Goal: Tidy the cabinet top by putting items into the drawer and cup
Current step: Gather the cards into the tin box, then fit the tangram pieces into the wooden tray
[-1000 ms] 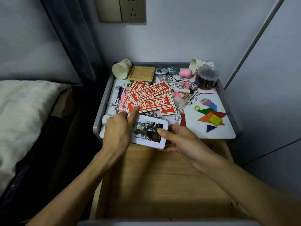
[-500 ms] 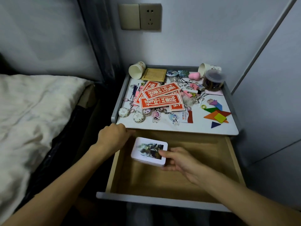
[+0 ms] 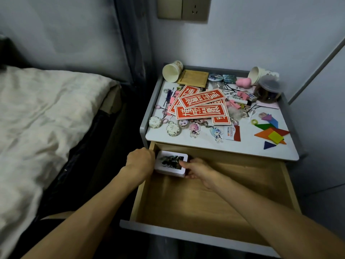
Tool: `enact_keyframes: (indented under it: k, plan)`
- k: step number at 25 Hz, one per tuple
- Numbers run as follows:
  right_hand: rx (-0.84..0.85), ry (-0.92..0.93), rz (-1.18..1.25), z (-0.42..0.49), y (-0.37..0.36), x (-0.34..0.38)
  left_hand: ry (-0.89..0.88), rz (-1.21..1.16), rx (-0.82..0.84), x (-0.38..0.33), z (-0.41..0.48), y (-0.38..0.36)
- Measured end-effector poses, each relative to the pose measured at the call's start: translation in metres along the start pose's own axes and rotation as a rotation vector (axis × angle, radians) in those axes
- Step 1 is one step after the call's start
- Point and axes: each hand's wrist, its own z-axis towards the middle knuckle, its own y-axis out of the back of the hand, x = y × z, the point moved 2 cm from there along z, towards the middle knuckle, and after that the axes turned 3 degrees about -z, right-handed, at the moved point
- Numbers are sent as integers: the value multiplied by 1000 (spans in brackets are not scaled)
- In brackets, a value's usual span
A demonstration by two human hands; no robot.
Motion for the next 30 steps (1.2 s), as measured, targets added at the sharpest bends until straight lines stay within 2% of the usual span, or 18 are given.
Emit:
enact_keyframes:
  k: [7,11,16,19,25,28,30]
  plan:
    - [-34,22,-64,16,-4,-2,-17,46,-28,-3,-4,7]
    - [-43,54,-234,16,-3,2,-31,80,-43,-4,-5,6]
    - [-241,144,-490,22,-5,-1,-38,104,-41,-6,-7,7]
    - [-331,152,-533,28,-10,-8,-42,105,-29,-9,-11,10]
    - [-234,148,-523,16,-4,-1,-2,139,-2,-10,-19,23]
    - [-232,173,-696,-18,10,19,15,58,-112,-13,-31,39]
    - [-204,263,-770,-50,22,38,21,-142,-245,-12,-33,56]
